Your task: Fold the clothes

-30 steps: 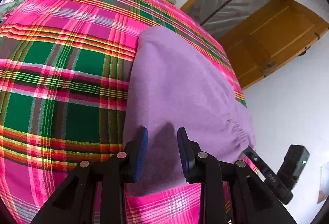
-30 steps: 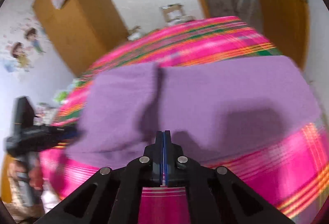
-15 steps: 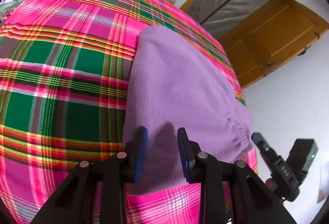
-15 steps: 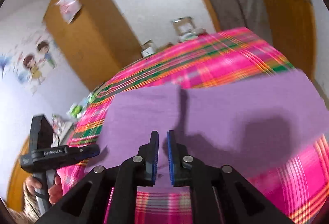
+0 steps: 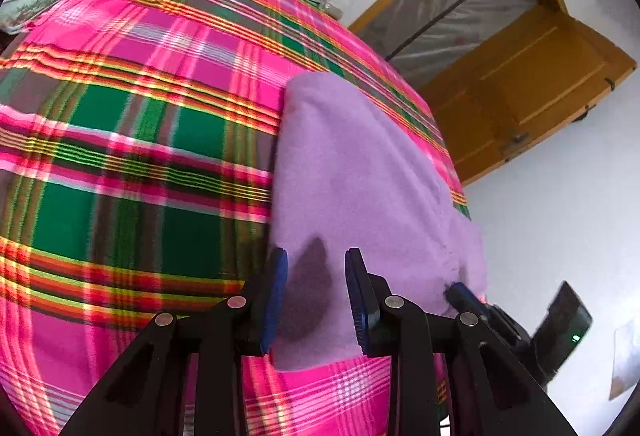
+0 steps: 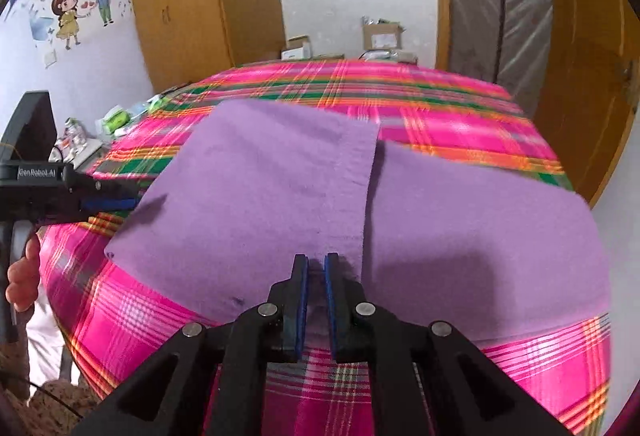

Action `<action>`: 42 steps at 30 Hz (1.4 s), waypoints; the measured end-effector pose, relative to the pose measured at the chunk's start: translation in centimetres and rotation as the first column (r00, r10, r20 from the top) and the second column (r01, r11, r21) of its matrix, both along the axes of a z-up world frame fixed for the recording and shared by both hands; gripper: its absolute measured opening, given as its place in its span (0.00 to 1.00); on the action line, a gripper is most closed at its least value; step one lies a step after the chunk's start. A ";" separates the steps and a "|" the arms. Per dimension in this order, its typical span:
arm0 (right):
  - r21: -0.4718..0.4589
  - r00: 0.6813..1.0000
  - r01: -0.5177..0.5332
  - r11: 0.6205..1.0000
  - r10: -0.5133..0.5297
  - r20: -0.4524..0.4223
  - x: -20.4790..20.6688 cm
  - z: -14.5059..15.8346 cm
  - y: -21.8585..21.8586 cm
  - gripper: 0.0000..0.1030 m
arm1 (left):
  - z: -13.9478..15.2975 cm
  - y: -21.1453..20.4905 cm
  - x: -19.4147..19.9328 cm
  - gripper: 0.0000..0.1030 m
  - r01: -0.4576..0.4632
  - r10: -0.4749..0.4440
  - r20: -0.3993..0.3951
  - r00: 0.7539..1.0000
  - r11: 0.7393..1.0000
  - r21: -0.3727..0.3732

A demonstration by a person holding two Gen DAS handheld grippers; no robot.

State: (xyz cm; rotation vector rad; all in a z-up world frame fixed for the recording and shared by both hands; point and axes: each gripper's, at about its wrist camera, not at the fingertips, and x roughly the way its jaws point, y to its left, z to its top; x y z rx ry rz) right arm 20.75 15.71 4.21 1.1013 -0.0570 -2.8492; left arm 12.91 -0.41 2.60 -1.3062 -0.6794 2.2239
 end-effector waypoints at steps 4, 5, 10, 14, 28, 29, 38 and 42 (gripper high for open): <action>-0.008 0.994 -0.098 0.995 0.097 -0.051 0.2 1.2 -2.7 0.12 | -0.5 -1.0 -0.2 0.30 -0.015 0.015 0.020 1.000 1.000 0.016; -0.009 0.990 -0.130 0.991 0.129 -0.055 0.1 1.3 -3.5 0.14 | -0.6 -1.1 -0.2 0.30 -0.016 0.016 0.022 1.000 1.000 0.018; -0.025 0.968 -0.252 0.967 0.252 -0.020 -1.1 0.5 -7.4 0.24 | -1.2 -1.8 -0.4 0.30 -0.013 0.012 0.041 0.999 0.999 0.029; -0.044 0.945 -0.326 0.944 0.327 0.019 -2.2 -0.8 -10.4 0.36 | -1.4 -2.7 -0.7 0.30 -0.021 0.019 0.052 0.998 0.999 0.038; 0.211 0.927 -0.376 0.903 0.366 0.083 -2.9 -3.7 -16.6 0.54 | -1.3 -1.8 -5.0 0.42 0.036 -0.037 0.053 0.998 0.999 0.017; 0.221 0.930 -0.367 0.903 0.359 0.080 -3.0 -3.8 -16.8 0.54 | -1.2 -1.8 -5.3 0.42 0.036 -0.038 0.061 0.997 0.999 0.022; 0.199 0.947 -0.322 0.926 0.310 0.088 -3.5 -3.7 -16.8 0.51 | -1.1 -0.4 -9.2 0.53 0.077 -0.084 0.097 0.992 0.994 0.073; 0.197 0.956 -0.294 0.935 0.283 0.081 -3.6 -3.6 -16.3 0.30 | -1.5 0.6 -10.7 0.53 0.098 -0.114 0.120 0.986 0.987 0.127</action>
